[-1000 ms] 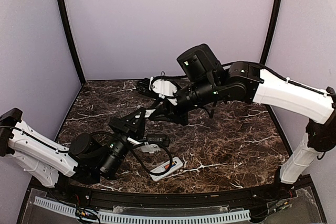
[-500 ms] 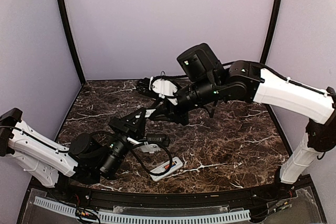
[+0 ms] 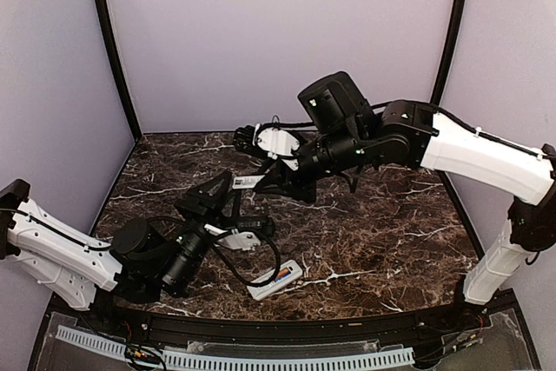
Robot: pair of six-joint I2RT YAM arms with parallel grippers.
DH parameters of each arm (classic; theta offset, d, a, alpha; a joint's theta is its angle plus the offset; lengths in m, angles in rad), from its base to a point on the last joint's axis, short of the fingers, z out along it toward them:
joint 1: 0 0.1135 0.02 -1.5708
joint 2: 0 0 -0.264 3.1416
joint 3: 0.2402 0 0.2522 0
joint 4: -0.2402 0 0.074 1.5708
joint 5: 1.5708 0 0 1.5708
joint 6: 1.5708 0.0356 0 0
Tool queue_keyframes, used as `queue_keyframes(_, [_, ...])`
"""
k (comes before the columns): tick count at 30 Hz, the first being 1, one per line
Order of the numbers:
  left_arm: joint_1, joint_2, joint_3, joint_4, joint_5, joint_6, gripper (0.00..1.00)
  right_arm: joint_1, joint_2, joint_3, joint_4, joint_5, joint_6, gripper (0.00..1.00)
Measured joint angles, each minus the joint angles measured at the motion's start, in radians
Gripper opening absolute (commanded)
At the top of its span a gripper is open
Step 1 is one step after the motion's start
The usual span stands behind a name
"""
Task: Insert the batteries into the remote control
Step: Pass from the left arm to the right, then move the remote control without the battery cover to the center of the board.
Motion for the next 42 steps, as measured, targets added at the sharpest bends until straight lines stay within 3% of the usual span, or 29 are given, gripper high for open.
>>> queue_keyframes(4, [0.000,-0.048,0.008,-0.112,-0.044,-0.168,0.56,-0.044,-0.027,-0.059,0.002,-0.002,-0.007,0.00])
queue_keyframes(7, [-0.001,-0.142,0.086,-0.520,-0.029,-0.549,0.68,-0.105,-0.060,-0.127,0.004,-0.006,-0.013,0.00])
queue_keyframes(9, [0.006,-0.214,0.151,-0.791,0.068,-0.864,0.74,-0.144,-0.087,-0.182,0.007,-0.006,-0.019,0.00])
queue_keyframes(14, [0.026,-0.369,0.149,-1.090,0.315,-1.428,0.84,-0.215,-0.146,-0.300,0.016,-0.008,-0.019,0.00])
queue_keyframes(17, [0.041,-0.325,0.140,-1.196,0.448,-1.670,0.88,-0.236,-0.174,-0.355,0.034,-0.009,-0.010,0.00])
queue_keyframes(20, [0.044,-0.160,0.152,-1.292,0.570,-1.830,0.91,-0.246,-0.196,-0.386,0.052,-0.008,0.002,0.00])
queue_keyframes(26, [0.079,0.145,0.180,-1.403,0.752,-1.935,0.97,-0.251,-0.243,-0.432,0.083,-0.010,0.022,0.00])
queue_keyframes(35, [0.180,0.202,0.184,-1.367,0.835,-1.936,0.96,-0.256,-0.309,-0.495,0.106,-0.028,0.043,0.00])
queue_keyframes(42, [0.181,0.303,0.198,-1.318,0.886,-1.880,0.85,-0.256,-0.332,-0.510,0.112,-0.030,0.043,0.00])
